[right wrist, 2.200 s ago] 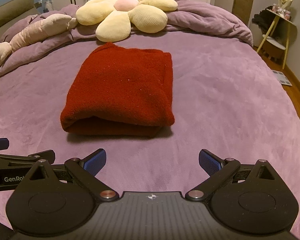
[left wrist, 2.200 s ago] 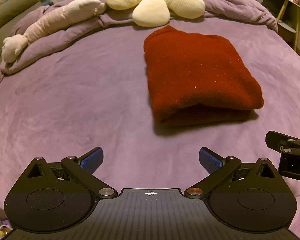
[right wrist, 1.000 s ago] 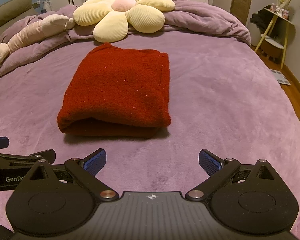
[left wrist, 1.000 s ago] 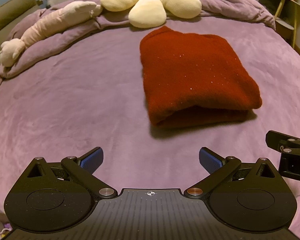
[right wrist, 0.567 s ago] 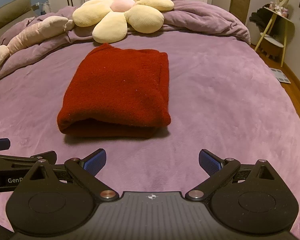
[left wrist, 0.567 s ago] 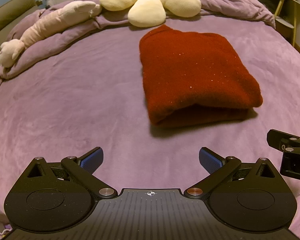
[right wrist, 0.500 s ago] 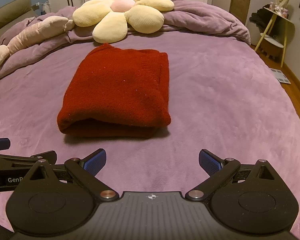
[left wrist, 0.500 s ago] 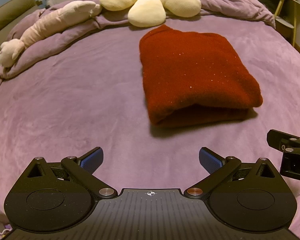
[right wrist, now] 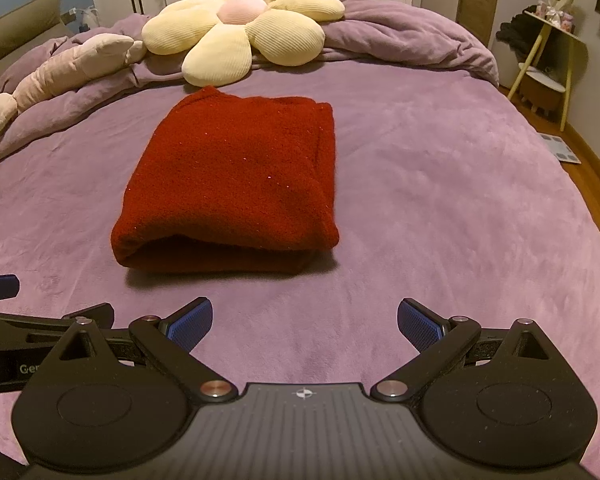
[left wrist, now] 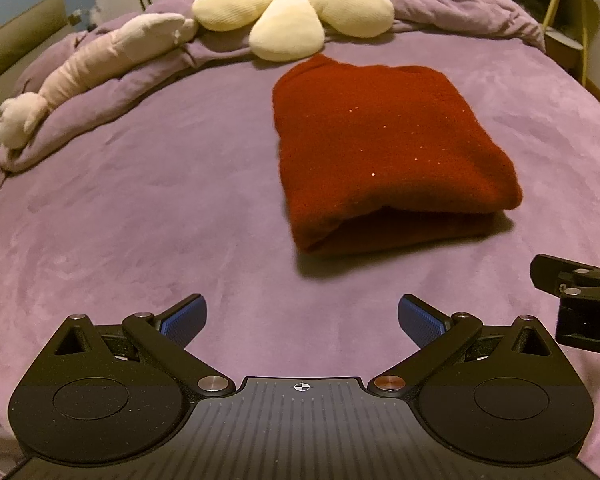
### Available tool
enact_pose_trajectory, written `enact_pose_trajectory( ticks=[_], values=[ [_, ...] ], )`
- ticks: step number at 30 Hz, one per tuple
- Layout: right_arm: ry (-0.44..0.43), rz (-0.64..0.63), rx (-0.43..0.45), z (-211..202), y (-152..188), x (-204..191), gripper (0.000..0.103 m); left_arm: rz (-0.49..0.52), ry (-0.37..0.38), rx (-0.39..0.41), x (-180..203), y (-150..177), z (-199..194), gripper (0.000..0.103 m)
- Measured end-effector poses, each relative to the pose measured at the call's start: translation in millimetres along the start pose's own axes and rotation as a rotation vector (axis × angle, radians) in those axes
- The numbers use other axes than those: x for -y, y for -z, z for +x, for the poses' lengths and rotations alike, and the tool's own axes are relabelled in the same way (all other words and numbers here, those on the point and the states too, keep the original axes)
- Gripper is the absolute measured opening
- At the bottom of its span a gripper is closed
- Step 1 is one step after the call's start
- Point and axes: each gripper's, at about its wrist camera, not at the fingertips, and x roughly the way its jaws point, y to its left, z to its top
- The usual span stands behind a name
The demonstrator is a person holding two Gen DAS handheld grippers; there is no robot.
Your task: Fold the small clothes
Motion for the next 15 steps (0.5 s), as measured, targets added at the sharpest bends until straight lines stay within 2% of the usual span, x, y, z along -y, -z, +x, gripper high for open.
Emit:
enact_pose_trajectory(
  ticks=[7, 15],
  values=[
    [0.001, 0.003, 0.003, 0.2, 1.0, 1.7, 0.099, -0.009, 0.042, -0.002, 0.6, 0.1, -1.4, 0.103],
    [0.005, 0.008, 0.006, -0.8, 2.1, 1.9, 0.099, -0.012, 0.033, -0.025, -0.9, 1.6, 0.5, 0.103]
  ],
)
